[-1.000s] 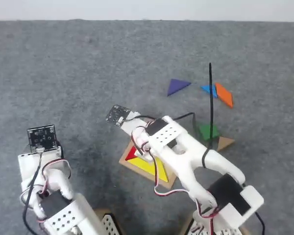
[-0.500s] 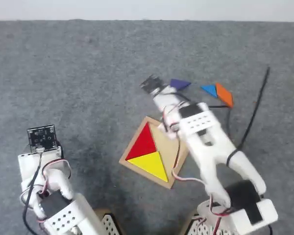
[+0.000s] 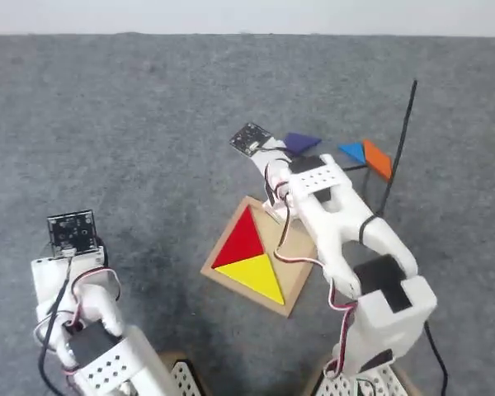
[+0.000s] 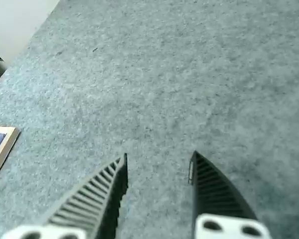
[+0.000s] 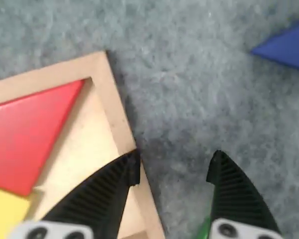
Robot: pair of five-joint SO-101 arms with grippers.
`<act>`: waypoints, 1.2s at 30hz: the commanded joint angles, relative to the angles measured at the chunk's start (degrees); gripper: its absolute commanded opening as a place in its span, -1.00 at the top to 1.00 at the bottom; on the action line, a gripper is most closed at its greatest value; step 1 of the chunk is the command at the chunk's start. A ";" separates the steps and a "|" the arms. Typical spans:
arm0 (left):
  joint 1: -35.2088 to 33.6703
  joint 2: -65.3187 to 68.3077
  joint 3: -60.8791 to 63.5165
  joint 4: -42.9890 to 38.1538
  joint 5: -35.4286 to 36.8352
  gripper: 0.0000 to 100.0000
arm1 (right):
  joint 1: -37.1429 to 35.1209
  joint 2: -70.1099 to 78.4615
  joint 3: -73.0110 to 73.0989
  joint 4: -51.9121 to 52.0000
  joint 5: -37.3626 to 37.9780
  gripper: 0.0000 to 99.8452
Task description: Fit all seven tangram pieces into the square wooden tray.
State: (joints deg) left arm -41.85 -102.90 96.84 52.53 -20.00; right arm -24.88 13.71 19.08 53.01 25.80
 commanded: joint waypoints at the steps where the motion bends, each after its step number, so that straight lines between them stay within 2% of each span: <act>1: 0.35 -0.70 -0.48 -0.26 0.53 0.61 | -0.84 0.66 -2.20 -0.84 0.62 0.52; 11: 0.44 -0.70 -0.48 -0.26 0.53 0.61 | -3.47 -6.29 -1.05 5.67 0.18 0.52; 18: 0.44 -0.70 -0.48 -0.09 0.53 0.61 | -7.87 -6.46 2.73 3.30 0.70 0.52; 25: 0.35 -0.70 -0.40 -0.09 0.53 0.61 | -2.24 -0.40 -1.05 -0.31 7.21 0.52; 30: 0.35 -0.70 -0.40 -0.09 0.53 0.61 | -1.19 5.93 -6.59 4.00 14.24 0.53; 32: 0.35 -0.70 -0.40 -0.18 0.53 0.61 | -1.98 7.52 -8.53 7.78 16.18 0.62; 36: 0.35 -0.70 -0.40 -0.26 0.53 0.61 | -3.03 10.42 -12.75 11.03 16.70 0.99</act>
State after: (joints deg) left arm -41.85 -102.90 96.84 52.53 -20.00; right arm -27.69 22.24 8.88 61.80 41.19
